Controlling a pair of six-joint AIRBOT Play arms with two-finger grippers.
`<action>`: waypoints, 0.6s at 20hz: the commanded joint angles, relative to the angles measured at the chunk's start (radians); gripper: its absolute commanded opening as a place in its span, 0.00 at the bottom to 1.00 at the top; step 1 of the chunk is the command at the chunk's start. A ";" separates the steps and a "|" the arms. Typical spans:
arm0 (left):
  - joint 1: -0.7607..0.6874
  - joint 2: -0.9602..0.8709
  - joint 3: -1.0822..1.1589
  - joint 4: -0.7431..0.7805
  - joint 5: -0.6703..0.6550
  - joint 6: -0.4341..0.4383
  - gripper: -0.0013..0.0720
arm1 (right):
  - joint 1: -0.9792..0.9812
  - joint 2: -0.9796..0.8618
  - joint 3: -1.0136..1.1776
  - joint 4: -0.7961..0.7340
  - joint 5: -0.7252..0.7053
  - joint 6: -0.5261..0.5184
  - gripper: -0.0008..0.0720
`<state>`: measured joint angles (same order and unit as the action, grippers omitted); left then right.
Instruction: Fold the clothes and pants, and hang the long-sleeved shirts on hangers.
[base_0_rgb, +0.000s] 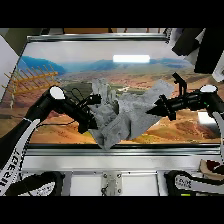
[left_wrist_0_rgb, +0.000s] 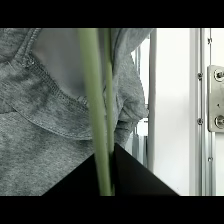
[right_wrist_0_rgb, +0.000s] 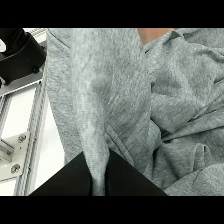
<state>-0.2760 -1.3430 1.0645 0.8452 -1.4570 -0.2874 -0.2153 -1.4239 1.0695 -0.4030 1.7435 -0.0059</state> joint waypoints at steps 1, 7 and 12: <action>0.000 0.000 0.000 0.000 0.002 0.000 0.04 | 0.001 -0.001 0.000 0.000 0.000 0.002 0.03; 0.000 0.000 0.000 0.002 -0.002 0.000 0.20 | 0.001 -0.001 0.000 0.000 0.000 0.002 0.03; 0.000 0.000 0.000 0.001 0.007 -0.022 0.58 | 0.001 0.000 0.000 0.000 0.000 0.002 0.03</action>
<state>-0.2771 -1.3426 1.0649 0.8398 -1.4513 -0.2962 -0.2142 -1.4242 1.0691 -0.4007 1.7424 -0.0036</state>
